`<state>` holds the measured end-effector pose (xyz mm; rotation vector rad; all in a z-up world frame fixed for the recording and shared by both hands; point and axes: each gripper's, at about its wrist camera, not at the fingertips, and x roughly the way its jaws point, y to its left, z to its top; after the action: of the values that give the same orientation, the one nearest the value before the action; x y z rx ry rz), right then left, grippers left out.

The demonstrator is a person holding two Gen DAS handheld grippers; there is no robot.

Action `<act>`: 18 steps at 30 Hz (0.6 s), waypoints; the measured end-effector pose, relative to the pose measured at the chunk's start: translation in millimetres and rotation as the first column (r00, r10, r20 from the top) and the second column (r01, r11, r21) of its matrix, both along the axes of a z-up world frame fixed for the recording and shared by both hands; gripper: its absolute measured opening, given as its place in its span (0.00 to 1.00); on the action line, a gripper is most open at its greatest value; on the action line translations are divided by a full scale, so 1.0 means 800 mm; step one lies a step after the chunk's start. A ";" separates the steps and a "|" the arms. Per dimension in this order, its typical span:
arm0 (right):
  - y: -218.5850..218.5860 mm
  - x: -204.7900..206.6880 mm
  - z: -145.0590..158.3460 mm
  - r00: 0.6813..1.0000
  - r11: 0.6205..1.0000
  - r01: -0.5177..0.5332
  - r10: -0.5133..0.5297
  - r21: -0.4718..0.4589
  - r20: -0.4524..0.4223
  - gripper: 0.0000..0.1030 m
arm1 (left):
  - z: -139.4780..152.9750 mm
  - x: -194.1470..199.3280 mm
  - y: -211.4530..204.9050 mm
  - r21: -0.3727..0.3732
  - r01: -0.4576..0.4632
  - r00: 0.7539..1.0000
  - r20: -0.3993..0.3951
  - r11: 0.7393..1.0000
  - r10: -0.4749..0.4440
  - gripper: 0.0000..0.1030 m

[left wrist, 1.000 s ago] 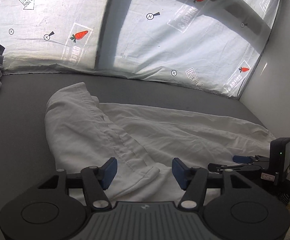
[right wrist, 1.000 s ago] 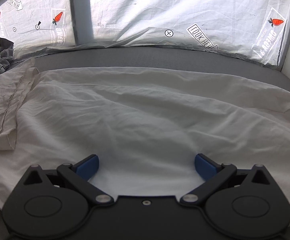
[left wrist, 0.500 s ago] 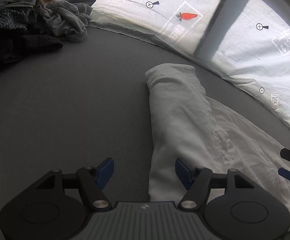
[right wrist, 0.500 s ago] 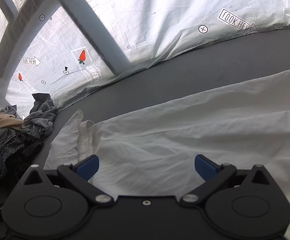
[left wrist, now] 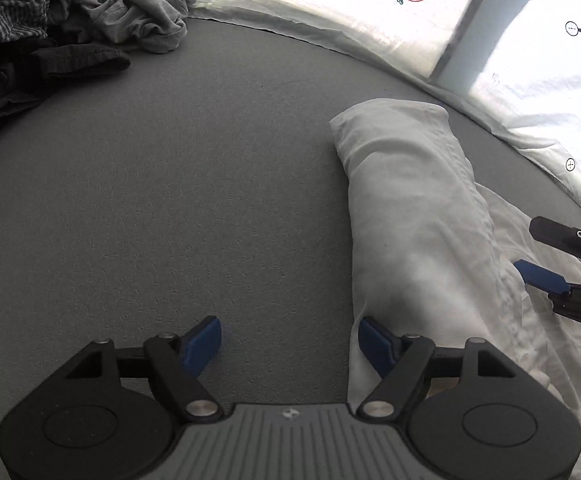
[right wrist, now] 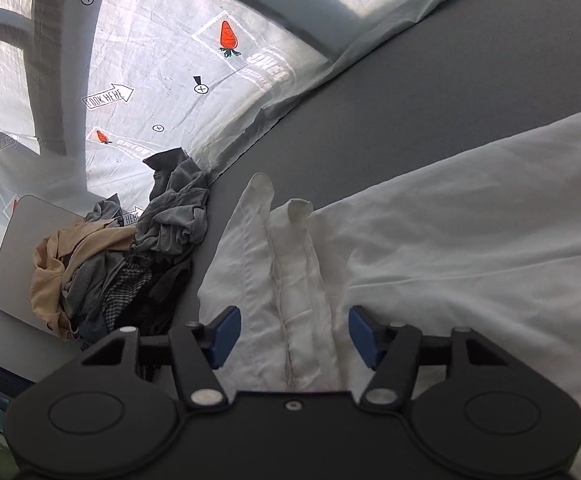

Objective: Fold clothes

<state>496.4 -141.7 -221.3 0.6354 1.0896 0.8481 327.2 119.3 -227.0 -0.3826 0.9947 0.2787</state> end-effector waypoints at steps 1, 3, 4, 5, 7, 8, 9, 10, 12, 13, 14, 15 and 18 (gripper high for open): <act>0.008 0.005 0.000 1.000 1.000 -0.011 0.011 -0.015 0.006 0.60 | 0.000 0.001 -0.001 0.004 0.003 1.000 -0.004 1.000 -0.003 0.76; 0.022 0.015 -0.002 1.000 0.999 -0.026 0.026 -0.042 0.015 0.60 | -0.001 0.004 -0.003 0.010 0.004 1.000 -0.013 1.000 -0.004 0.78; 0.026 0.021 -0.004 1.000 0.998 -0.021 0.022 -0.053 0.012 0.60 | -0.001 0.006 -0.004 0.013 0.003 1.000 -0.017 1.000 -0.003 0.79; 0.029 0.026 -0.006 1.000 0.998 -0.018 0.018 -0.054 0.005 0.60 | -0.001 0.007 -0.004 0.016 0.003 1.000 -0.020 1.000 -0.003 0.79; 0.033 0.035 -0.012 1.000 0.999 -0.013 0.012 -0.035 -0.021 0.63 | -0.001 0.008 -0.003 0.014 0.003 1.000 -0.021 1.000 -0.003 0.80; 0.035 0.038 -0.015 0.999 1.000 -0.015 0.015 -0.023 -0.035 0.63 | -0.002 0.008 -0.002 0.013 0.004 1.000 -0.022 1.000 -0.003 0.81; 0.038 0.041 -0.018 0.999 1.000 -0.023 0.023 -0.007 -0.050 0.63 | -0.002 0.009 -0.002 0.011 0.003 1.000 -0.022 1.000 -0.003 0.81; 0.041 0.043 -0.020 0.998 0.999 -0.034 0.034 0.006 -0.060 0.63 | -0.002 0.009 -0.002 0.007 0.001 1.000 -0.022 1.000 -0.001 0.81; 0.048 0.044 -0.023 0.995 0.998 -0.065 0.067 0.026 -0.073 0.61 | -0.003 0.012 -0.003 0.007 0.002 1.000 -0.024 1.000 -0.002 0.82; 0.050 0.044 -0.025 0.994 0.997 -0.075 0.078 0.032 -0.080 0.61 | -0.003 0.013 -0.004 0.010 0.004 1.000 -0.026 1.000 -0.004 0.83; 0.051 0.045 -0.026 0.993 0.996 -0.079 0.082 0.034 -0.088 0.61 | -0.003 0.013 -0.005 0.013 0.005 1.000 -0.028 1.000 -0.005 0.83; 0.052 0.046 -0.027 0.992 0.996 -0.083 0.086 0.035 -0.095 0.60 | -0.003 0.014 -0.006 0.016 0.005 1.000 -0.030 1.000 -0.005 0.84; 0.053 0.051 -0.032 0.987 0.996 -0.083 0.088 0.038 -0.137 0.49 | -0.004 0.014 -0.010 0.025 0.009 0.999 -0.034 1.000 -0.008 0.86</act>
<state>537.1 -99.3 -247.1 0.6868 1.2379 0.9076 338.4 111.2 -230.1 -0.3514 1.0245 0.2909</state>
